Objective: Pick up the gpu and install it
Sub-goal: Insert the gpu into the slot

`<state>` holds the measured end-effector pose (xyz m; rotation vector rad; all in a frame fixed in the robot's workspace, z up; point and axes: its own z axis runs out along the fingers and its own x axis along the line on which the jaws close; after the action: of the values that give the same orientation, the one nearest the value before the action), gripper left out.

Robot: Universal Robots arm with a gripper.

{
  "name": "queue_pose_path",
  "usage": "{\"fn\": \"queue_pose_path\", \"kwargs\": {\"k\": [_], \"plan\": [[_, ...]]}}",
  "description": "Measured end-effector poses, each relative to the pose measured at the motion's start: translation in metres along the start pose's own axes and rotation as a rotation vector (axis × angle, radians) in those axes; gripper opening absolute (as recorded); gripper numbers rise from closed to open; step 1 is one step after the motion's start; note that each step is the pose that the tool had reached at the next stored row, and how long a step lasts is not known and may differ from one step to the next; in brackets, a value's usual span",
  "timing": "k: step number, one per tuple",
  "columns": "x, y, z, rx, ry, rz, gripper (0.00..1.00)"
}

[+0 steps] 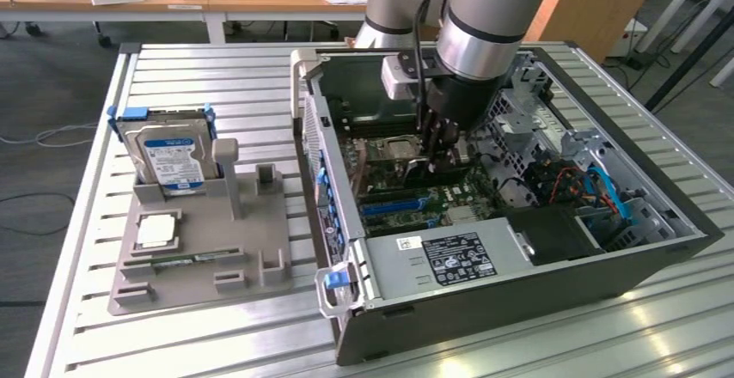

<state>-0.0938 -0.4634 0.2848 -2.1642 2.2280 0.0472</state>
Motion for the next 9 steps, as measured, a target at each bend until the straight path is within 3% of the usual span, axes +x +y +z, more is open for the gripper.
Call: {"fn": "queue_pose_path", "kwargs": {"k": [9], "plan": [[0.0002,0.0000,0.0049,-0.0002,0.0002,-0.008,0.27]]}}
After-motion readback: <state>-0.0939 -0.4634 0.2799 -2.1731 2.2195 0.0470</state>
